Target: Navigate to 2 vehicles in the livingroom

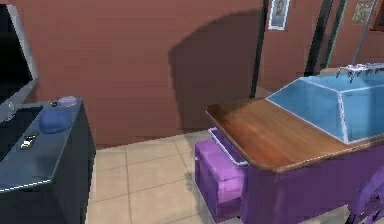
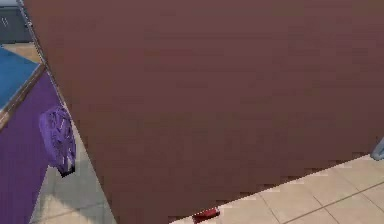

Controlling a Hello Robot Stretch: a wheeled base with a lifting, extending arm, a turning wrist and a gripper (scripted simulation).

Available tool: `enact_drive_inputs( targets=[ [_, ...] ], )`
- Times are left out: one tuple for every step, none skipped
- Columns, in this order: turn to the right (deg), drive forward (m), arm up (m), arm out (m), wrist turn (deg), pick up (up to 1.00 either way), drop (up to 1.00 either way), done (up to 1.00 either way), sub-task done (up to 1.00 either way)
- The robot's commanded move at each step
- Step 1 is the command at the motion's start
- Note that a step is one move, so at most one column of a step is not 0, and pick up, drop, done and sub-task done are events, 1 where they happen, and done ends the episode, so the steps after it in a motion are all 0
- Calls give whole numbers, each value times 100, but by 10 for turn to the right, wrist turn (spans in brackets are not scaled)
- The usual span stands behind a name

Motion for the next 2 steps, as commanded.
enact_drive_inputs(
  targets=[
    [330, 0, 0, 0, 0, 0, 0, 0, 0],
    [0, 0, 0, 0, 0, 0, 0, 100, 0]
  ],
)
